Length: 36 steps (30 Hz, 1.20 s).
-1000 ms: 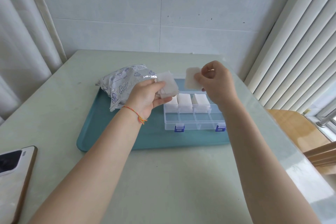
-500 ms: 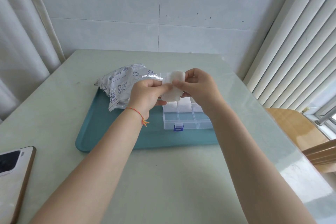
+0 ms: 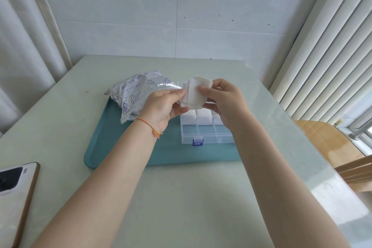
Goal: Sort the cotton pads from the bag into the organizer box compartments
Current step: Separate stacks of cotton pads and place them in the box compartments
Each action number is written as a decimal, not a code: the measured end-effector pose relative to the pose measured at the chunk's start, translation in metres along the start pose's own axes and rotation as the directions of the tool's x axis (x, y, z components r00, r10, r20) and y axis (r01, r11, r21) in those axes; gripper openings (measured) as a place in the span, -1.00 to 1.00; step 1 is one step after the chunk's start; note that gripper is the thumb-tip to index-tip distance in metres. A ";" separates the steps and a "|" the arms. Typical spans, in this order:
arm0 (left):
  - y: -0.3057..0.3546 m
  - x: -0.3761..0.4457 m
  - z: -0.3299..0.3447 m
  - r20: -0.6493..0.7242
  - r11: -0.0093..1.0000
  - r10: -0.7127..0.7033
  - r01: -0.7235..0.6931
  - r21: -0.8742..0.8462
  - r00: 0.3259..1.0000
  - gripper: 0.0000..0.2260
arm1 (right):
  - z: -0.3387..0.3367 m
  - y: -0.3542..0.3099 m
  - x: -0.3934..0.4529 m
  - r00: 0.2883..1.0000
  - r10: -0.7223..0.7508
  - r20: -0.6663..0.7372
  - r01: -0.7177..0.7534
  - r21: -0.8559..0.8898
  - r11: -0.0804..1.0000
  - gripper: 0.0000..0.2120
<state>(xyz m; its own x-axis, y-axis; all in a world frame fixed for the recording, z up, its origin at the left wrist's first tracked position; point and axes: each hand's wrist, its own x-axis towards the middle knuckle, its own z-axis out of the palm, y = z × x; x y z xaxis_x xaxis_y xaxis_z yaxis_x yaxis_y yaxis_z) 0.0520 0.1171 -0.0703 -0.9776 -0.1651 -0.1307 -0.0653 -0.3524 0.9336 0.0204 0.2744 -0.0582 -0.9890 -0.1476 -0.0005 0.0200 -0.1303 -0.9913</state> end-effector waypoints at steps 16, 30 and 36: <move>-0.004 -0.001 0.005 -0.087 0.990 0.087 -0.076 0.120 0.992 -0.89 | 0.007 0.004 0.004 0.985 -0.121 -0.119 0.090 -0.238 0.967 -0.79; -0.001 -0.001 0.004 0.028 0.989 -0.099 0.101 -0.107 0.995 -0.86 | 0.010 0.011 0.003 0.965 -0.203 -0.163 0.162 -0.233 0.959 -0.65; 0.001 0.002 -0.002 -0.020 0.991 -0.076 0.073 -0.109 0.997 -0.89 | -0.001 0.010 0.005 0.983 -0.041 -0.178 0.037 -0.025 0.999 -0.74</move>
<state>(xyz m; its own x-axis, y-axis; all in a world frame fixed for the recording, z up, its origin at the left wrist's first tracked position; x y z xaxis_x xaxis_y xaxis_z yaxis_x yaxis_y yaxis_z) 0.0500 0.1150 -0.0705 -0.9657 -0.1559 -0.2077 -0.1145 -0.4622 0.8794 0.0156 0.2735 -0.0685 -0.9992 0.0350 0.0166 -0.0204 -0.1114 -0.9936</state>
